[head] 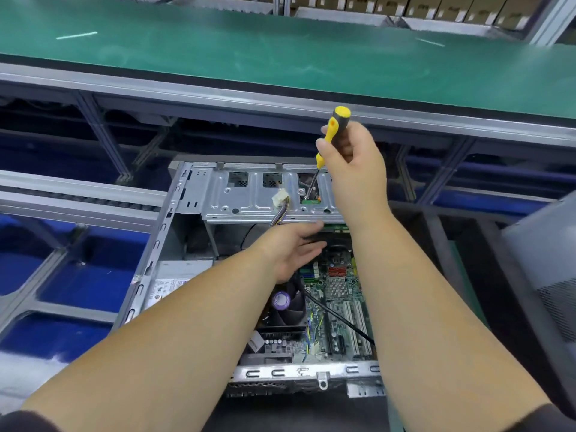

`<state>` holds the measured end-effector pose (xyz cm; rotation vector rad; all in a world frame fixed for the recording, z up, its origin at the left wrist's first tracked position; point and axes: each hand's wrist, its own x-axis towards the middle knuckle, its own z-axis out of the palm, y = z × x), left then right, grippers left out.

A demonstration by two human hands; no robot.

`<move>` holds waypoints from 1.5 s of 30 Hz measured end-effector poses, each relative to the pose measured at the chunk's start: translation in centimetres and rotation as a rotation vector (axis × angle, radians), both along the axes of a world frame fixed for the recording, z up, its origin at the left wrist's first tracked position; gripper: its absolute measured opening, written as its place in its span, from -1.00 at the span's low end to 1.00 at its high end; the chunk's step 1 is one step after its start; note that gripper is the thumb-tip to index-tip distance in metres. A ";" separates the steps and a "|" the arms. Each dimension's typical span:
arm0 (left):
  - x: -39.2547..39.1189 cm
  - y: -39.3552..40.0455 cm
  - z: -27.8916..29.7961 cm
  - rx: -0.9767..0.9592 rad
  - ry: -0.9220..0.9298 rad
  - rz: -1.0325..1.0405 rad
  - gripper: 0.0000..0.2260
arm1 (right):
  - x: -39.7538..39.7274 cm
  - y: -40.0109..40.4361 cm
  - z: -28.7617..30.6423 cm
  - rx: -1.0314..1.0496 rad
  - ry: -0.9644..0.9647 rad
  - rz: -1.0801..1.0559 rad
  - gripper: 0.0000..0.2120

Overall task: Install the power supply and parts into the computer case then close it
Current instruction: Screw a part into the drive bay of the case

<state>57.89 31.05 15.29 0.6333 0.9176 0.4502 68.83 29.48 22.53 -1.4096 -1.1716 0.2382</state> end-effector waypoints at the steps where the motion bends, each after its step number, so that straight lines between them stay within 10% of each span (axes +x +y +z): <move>1: 0.2 0.0 -0.1 0.011 -0.004 0.000 -0.91 | 0.1 0.1 -0.2 -0.006 -0.003 0.011 -0.92; 45: 1.1 0.3 -0.9 0.047 -0.068 0.187 -0.81 | -0.1 1.9 -1.9 -0.123 0.076 0.280 -0.84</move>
